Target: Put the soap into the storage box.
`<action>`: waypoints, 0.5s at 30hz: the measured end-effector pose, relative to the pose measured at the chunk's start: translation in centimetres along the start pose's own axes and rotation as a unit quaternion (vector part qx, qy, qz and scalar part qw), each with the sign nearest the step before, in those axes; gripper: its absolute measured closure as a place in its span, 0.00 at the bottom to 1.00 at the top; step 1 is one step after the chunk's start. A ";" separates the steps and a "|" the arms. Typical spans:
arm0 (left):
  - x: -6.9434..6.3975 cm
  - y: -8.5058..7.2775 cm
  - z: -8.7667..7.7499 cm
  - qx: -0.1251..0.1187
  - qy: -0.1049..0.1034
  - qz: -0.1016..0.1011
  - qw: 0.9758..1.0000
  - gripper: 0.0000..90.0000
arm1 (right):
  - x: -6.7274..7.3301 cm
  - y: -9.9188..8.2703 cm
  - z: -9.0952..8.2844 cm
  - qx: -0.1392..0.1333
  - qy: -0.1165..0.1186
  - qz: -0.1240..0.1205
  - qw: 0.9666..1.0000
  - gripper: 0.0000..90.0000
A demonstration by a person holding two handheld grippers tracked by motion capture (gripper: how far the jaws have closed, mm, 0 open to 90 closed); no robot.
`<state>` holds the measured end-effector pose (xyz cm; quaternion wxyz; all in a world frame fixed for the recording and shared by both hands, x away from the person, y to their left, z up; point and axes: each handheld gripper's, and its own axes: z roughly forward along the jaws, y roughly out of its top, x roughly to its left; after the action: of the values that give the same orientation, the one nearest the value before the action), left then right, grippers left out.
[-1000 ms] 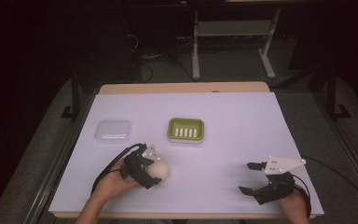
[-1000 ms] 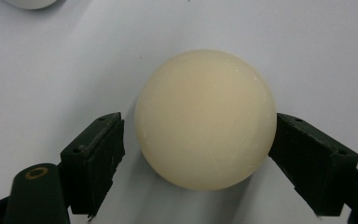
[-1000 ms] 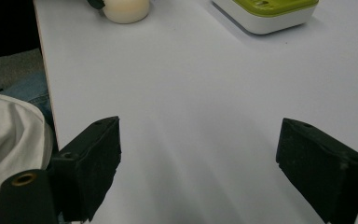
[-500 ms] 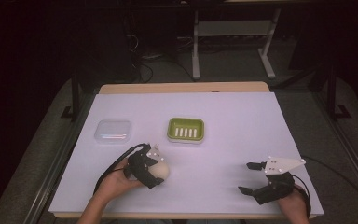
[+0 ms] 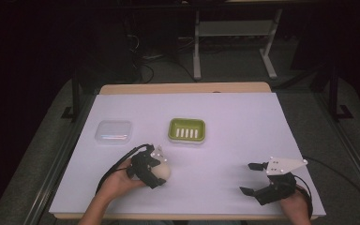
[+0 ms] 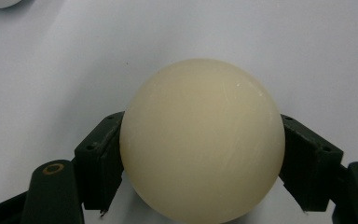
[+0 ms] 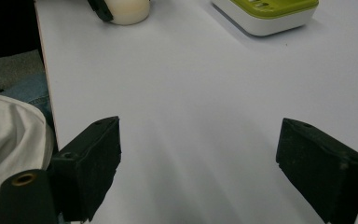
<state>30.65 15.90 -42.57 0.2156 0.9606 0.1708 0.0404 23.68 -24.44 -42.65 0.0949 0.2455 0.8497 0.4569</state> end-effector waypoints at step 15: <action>0.8 0.7 0.1 0.000 -0.033 -0.007 0.999 0.28 | -0.2 0.0 0.0 -0.007 0.002 0.004 1.000 0.15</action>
<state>31.62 15.59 -42.34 0.2218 0.9600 0.1707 0.0073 23.88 -24.57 -42.60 0.0930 0.2476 0.8458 0.4634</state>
